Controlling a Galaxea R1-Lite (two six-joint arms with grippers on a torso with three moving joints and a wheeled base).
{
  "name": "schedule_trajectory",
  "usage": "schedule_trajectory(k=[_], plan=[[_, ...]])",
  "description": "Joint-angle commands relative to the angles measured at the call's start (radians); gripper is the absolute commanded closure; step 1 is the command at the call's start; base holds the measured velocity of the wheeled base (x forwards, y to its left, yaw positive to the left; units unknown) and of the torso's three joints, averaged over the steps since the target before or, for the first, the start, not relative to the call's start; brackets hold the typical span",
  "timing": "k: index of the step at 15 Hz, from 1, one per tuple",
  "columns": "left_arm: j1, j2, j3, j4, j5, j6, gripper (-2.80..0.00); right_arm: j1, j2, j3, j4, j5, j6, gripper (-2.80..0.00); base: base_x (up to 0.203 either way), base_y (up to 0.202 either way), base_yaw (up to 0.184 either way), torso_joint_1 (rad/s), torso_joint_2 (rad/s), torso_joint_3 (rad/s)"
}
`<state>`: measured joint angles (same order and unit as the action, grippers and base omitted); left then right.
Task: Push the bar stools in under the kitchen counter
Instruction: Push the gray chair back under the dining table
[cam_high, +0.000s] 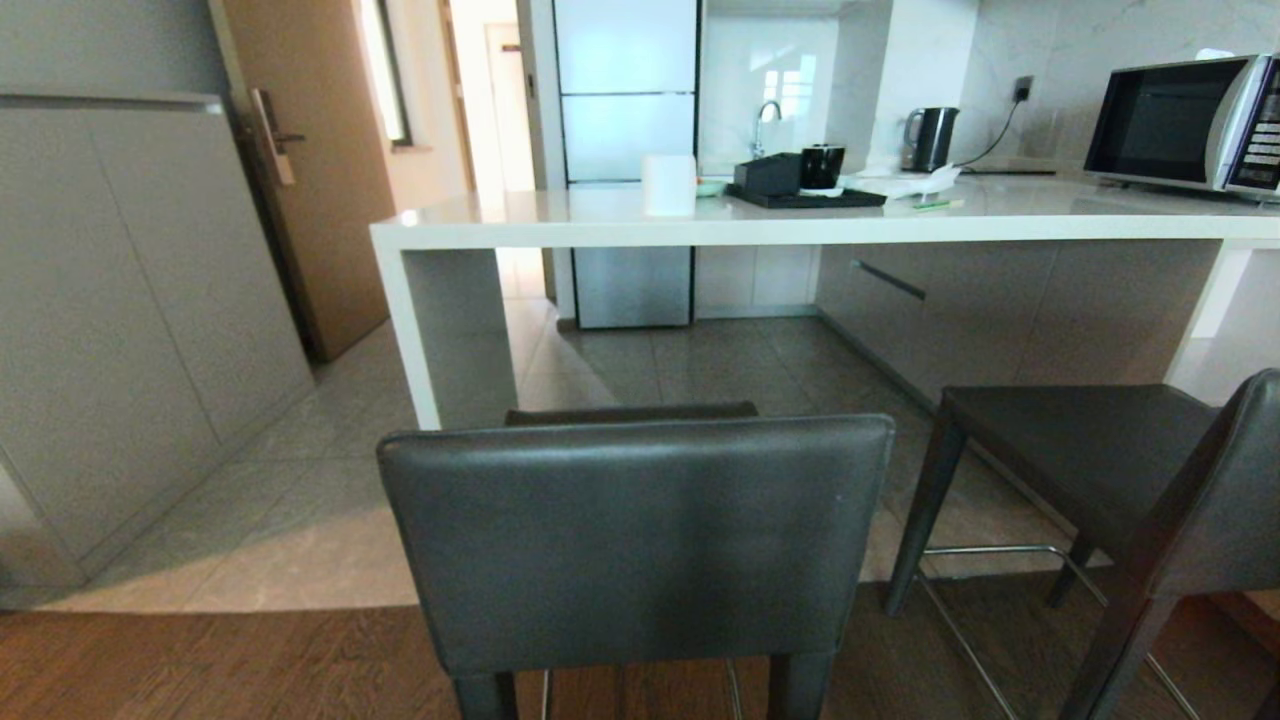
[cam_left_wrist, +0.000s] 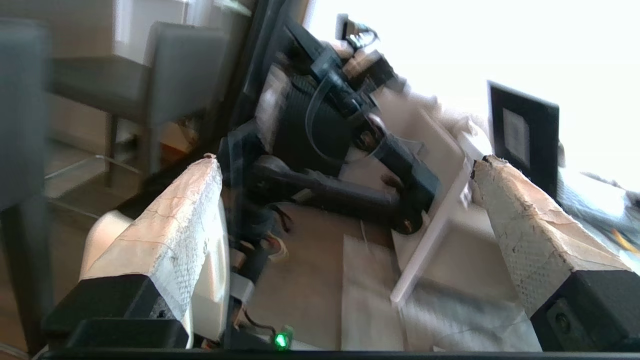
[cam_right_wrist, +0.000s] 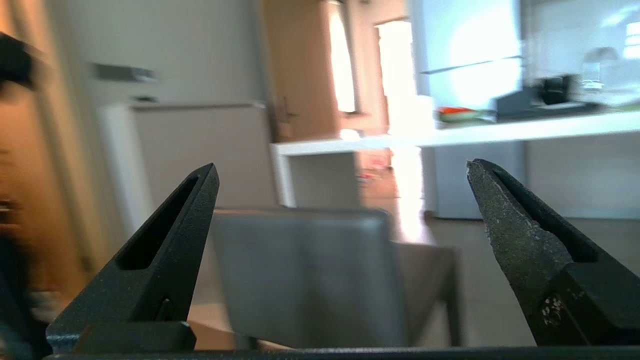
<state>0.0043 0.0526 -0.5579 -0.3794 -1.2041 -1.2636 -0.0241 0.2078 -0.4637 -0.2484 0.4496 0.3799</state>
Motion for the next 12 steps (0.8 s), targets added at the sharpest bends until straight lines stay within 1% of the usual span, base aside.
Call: schedule_trajectory(k=[1,2,3,4,5,6,7,8,9,10,11,12], plan=[[0.002,-0.049,0.047,0.010,0.111,0.014,-2.80,0.003,-0.019,0.061,-0.003,-0.041,-0.084,-2.80,0.000,0.000,0.000,0.000,0.00,0.000],[0.003,-0.049,0.081,0.029,0.147,0.075,-2.80,0.004,-0.021,0.097,-0.006,-0.081,-0.148,-2.80,0.000,0.000,0.000,0.000,0.00,0.000],[0.003,-0.049,0.106,0.070,0.200,0.166,-2.80,0.005,-0.023,0.120,-0.018,-0.139,-0.172,-2.80,0.000,0.000,0.000,0.000,0.00,0.000],[0.003,-0.050,0.125,0.149,0.280,0.266,-2.80,0.006,-0.024,0.140,-0.031,-0.185,-0.176,-2.80,0.000,0.000,0.000,0.000,0.00,0.000],[0.003,-0.051,0.145,0.238,0.352,0.388,-2.80,0.007,-0.034,0.164,-0.036,-0.216,-0.181,-2.80,0.000,0.000,0.000,0.000,0.00,0.000],[0.002,-0.051,0.167,0.319,0.428,0.533,-2.80,0.009,-0.070,0.192,-0.031,-0.230,-0.190,-2.80,0.000,0.000,0.000,0.000,0.00,0.000],[0.002,-0.052,0.200,0.387,0.531,0.694,-2.80,0.012,-0.110,0.231,-0.014,-0.242,-0.214,-2.80,0.000,0.000,0.000,0.000,0.00,0.000],[0.001,-0.052,0.244,0.427,0.680,0.832,-2.80,0.012,-0.152,0.249,0.019,-0.260,-0.237,-2.80,0.000,0.000,0.000,0.000,0.00,0.000],[0.001,-0.052,0.308,0.450,0.841,0.967,-2.80,0.013,-0.194,0.260,0.084,-0.280,-0.261,-2.80,0.000,0.000,0.000,0.000,0.00,0.000],[0.000,-0.052,0.368,0.463,0.982,1.062,-2.80,0.013,-0.206,0.270,0.124,-0.324,-0.288,-2.80,0.000,0.000,0.000,0.000,0.00,0.000],[-0.001,-0.052,0.426,0.471,1.087,1.119,-2.80,0.013,-0.206,0.292,0.126,-0.352,-0.316,-2.80,0.000,0.000,0.000,0.000,0.00,0.000],[-0.001,-0.053,0.481,0.473,1.164,1.157,-2.80,0.013,-0.206,0.333,0.126,-0.366,-0.369,-2.80,0.000,0.000,0.000,0.000,0.00,0.000]])
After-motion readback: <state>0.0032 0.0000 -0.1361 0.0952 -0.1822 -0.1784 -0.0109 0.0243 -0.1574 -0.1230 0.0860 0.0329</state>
